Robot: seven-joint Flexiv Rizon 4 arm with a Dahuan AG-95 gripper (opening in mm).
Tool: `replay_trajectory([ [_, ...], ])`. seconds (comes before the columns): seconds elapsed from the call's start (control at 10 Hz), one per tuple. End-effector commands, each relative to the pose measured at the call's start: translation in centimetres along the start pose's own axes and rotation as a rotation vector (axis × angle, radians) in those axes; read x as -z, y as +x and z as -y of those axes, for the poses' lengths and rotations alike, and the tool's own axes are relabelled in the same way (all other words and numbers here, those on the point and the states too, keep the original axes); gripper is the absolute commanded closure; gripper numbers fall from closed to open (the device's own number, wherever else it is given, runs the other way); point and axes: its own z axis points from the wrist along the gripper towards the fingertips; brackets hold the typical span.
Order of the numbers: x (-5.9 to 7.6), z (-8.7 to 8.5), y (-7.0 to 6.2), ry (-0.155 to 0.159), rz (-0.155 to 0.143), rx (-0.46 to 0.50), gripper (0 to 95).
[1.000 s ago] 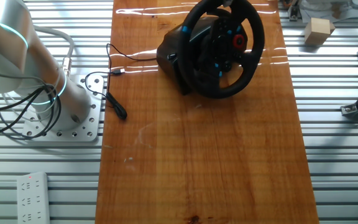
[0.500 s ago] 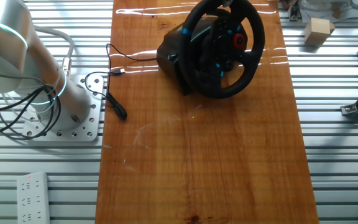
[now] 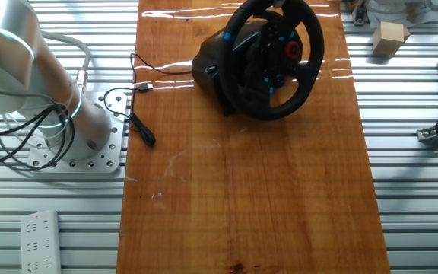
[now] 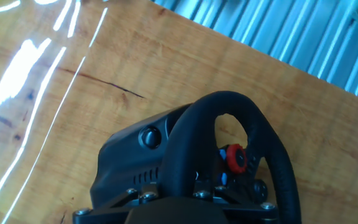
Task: Rotate the steering wheel 90 degrees clockwise
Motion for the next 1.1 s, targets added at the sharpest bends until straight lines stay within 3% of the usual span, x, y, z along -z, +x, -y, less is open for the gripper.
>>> replay_trajectory([
  [0.1, -0.1, 0.1, 0.1, 0.006, 0.001, -0.021, 95.0],
  [1.1, -1.5, 0.3, -1.6, 0.001, 0.0, -0.032, 95.0],
])
